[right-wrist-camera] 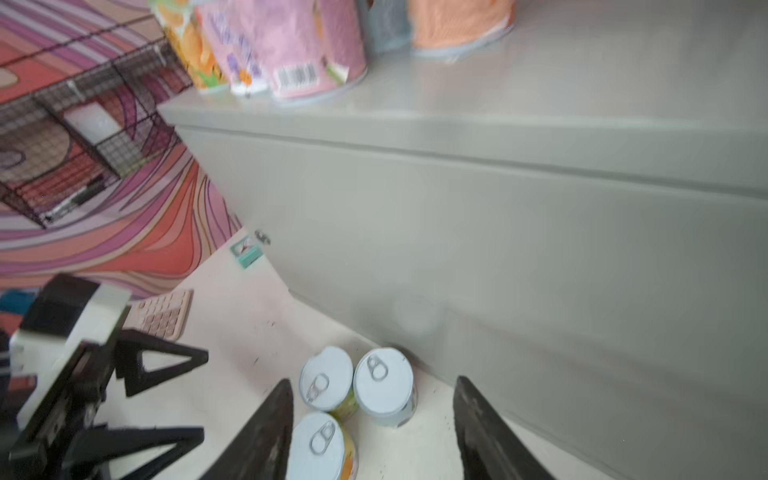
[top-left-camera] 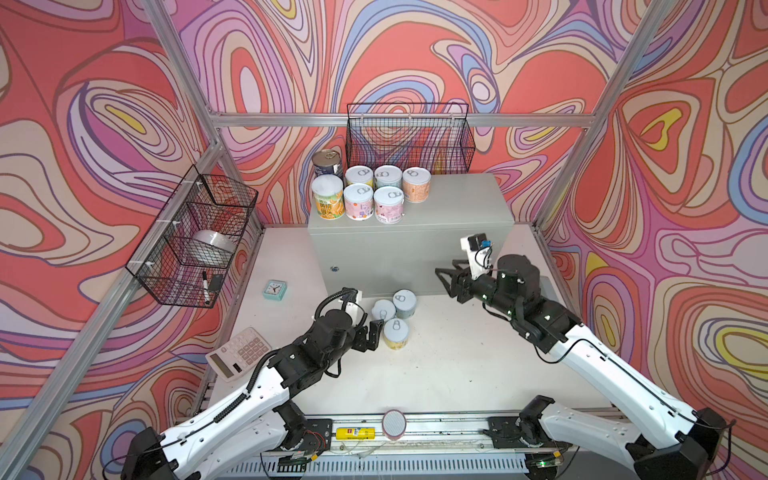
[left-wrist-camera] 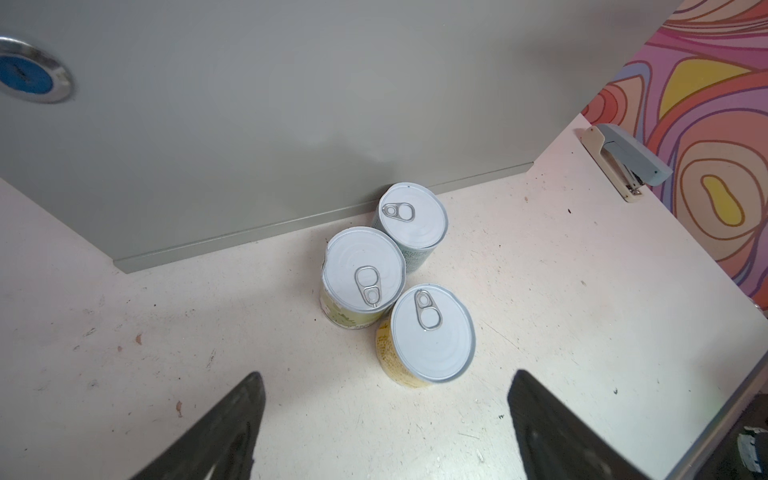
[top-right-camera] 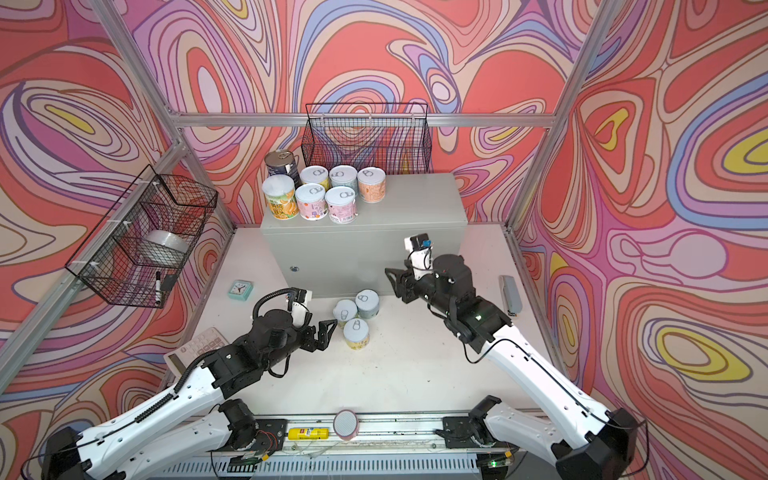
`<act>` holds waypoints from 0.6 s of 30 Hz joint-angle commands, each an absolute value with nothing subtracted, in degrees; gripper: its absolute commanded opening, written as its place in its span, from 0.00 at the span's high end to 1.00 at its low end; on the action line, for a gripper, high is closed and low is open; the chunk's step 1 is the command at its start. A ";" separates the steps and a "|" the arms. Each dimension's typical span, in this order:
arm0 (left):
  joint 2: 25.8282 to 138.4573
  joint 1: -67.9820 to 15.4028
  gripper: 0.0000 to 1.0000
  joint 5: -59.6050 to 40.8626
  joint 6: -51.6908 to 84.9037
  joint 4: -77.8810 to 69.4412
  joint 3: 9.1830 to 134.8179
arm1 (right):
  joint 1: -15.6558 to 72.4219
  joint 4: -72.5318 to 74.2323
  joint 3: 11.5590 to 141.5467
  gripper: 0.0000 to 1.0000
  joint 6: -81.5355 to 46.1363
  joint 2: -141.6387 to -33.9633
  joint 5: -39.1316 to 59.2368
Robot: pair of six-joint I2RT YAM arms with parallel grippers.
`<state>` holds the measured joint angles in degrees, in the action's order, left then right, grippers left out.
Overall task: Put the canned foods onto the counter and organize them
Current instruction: 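Withdraw the right gripper from the box top and lower it toward the table cans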
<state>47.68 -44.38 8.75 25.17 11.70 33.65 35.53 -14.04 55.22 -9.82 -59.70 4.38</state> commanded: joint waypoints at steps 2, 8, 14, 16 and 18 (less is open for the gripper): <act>44.25 -45.65 0.08 9.35 26.84 15.68 32.79 | 41.65 -10.98 46.97 0.36 -12.15 -55.25 0.16; 40.86 -49.60 0.09 13.29 28.17 19.84 31.74 | 48.92 -10.44 38.38 0.32 -17.37 -52.59 -4.50; 39.16 -57.13 0.10 20.25 30.57 21.04 30.11 | 57.73 -12.31 33.89 0.25 -20.00 -52.99 -11.49; 38.98 -59.09 0.10 21.84 31.75 20.35 27.42 | 60.37 -12.64 32.50 0.24 -20.67 -53.42 -13.92; 38.64 -60.94 0.10 22.98 32.89 19.57 26.37 | 62.84 -12.58 31.24 0.23 -21.64 -54.03 -15.69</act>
<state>39.18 -59.24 18.72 29.98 18.63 28.27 60.45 -12.32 32.88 -19.35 -53.47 -10.46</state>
